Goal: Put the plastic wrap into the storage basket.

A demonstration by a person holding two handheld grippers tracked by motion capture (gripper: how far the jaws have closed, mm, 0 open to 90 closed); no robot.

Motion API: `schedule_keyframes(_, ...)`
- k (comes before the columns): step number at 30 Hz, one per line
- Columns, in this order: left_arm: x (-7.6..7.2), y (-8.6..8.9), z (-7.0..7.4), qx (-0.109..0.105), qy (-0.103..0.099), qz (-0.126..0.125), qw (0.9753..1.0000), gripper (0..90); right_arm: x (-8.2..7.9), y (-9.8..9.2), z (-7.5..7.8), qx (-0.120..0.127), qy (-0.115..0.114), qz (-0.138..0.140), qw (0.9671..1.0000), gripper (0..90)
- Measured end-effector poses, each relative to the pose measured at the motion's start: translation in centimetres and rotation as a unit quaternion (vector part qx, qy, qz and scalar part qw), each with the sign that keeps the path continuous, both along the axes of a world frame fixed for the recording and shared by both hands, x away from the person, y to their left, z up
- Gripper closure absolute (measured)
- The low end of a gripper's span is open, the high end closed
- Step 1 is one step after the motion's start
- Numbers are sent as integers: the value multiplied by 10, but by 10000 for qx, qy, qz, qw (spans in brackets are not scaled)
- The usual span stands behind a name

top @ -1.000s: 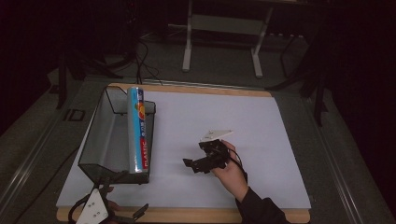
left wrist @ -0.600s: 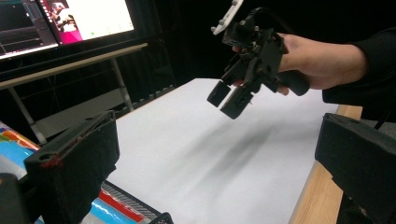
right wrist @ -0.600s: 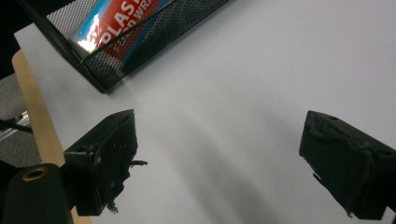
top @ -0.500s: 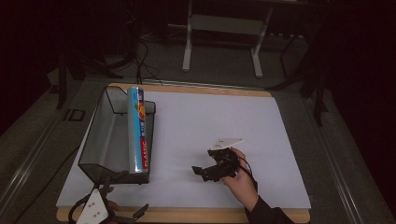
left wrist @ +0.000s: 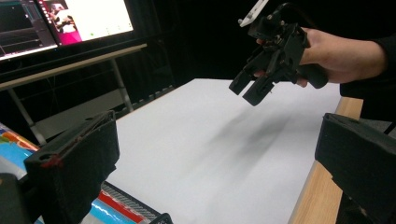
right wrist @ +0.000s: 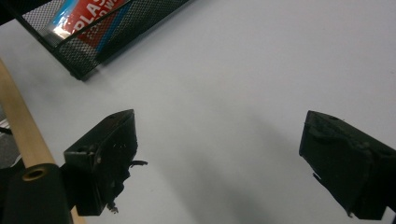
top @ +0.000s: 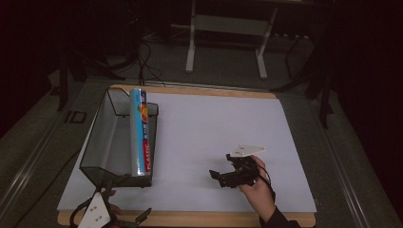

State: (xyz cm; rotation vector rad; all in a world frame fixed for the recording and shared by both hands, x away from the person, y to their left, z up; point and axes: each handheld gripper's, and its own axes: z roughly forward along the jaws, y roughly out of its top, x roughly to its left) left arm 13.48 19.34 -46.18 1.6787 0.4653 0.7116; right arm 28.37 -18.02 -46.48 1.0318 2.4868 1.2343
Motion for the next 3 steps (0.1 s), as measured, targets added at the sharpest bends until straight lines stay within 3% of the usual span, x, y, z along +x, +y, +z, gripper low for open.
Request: schedule_keyframes(3, 0, 0, 0, -4, 0, 8, 10000, 6, 2, 1, -2, -11, 9, 12, 10000, 112)
